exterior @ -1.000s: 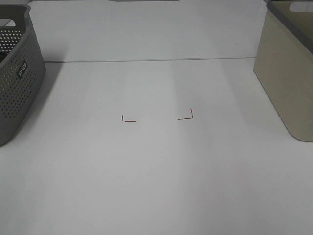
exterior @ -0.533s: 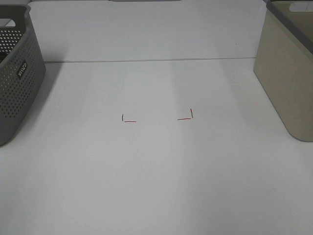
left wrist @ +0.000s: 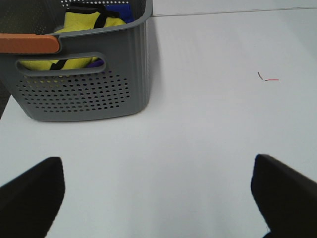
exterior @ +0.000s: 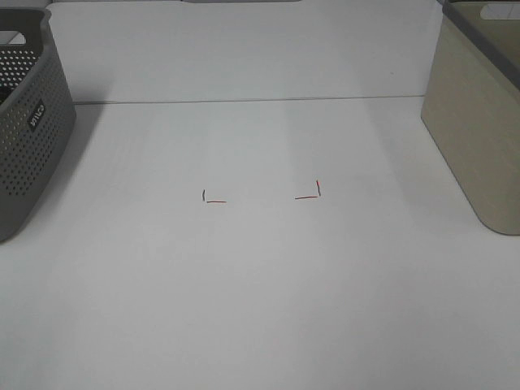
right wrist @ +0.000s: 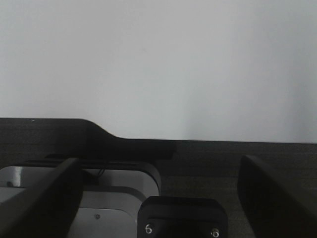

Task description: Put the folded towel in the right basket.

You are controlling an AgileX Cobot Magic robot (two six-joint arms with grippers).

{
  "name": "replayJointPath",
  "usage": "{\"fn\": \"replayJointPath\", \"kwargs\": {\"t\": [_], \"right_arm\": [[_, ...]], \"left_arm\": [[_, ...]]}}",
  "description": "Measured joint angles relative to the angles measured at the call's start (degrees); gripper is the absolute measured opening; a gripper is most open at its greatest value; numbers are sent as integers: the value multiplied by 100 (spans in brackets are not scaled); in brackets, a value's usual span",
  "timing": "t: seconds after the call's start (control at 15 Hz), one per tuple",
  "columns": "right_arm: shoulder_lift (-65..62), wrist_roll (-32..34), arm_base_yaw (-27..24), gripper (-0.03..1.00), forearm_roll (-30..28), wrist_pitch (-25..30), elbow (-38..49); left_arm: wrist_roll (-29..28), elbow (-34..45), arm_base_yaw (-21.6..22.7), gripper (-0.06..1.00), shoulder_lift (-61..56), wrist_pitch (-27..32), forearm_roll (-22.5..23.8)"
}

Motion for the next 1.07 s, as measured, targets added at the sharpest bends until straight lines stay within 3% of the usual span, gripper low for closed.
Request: {"fn": "replayJointPath", "kwargs": {"t": [0.4, 1.07], "right_arm": [[-1799, 0, 0, 80, -332, -900, 516], [-2034, 52, 0, 80, -613, -905, 636]], "left_arm": [[0, 0, 0, 97, 0, 0, 0], [0, 0, 0, 97, 0, 0, 0]]}}
